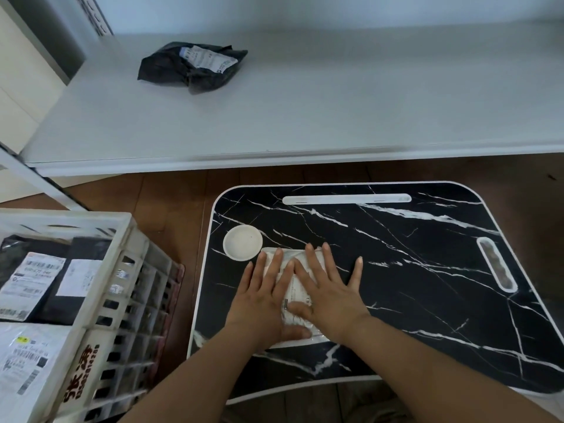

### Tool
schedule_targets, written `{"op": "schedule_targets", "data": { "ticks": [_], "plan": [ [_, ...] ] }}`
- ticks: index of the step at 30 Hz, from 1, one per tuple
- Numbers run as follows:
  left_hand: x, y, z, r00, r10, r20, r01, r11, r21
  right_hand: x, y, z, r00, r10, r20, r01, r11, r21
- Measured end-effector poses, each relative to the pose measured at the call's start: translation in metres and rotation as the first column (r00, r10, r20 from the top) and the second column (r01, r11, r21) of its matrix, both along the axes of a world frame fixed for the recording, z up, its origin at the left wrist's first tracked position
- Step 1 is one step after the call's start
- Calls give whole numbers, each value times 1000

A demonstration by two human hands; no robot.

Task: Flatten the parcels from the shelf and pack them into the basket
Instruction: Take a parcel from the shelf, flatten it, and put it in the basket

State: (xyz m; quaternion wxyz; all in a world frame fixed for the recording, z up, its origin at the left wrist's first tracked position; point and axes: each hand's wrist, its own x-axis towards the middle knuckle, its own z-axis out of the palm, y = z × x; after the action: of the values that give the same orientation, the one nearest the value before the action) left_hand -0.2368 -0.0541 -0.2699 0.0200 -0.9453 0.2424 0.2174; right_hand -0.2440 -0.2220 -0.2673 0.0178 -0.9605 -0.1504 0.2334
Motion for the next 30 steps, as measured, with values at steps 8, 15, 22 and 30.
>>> {"op": "schedule_targets", "data": {
  "ticks": [8, 15, 22, 30],
  "plan": [
    [2, 1, 1, 999, -13, -32, 14, 1000, 22, -11, -14, 7, 997, 61, -46, -60, 998, 13],
    [0, -1, 5, 999, 11, -37, -9, 998, 58, -15, -26, 13, 992, 114, -52, -108, 989, 103],
    [0, -3, 7, 998, 56, -23, -55, 998, 43, -21, -23, 23, 994, 82, -77, -82, 997, 11],
    [-20, -8, 26, 797, 586, -146, -588, 699, -406, -23, -9, 34, 997, 72, -19, -73, 995, -66]
  ]
}}
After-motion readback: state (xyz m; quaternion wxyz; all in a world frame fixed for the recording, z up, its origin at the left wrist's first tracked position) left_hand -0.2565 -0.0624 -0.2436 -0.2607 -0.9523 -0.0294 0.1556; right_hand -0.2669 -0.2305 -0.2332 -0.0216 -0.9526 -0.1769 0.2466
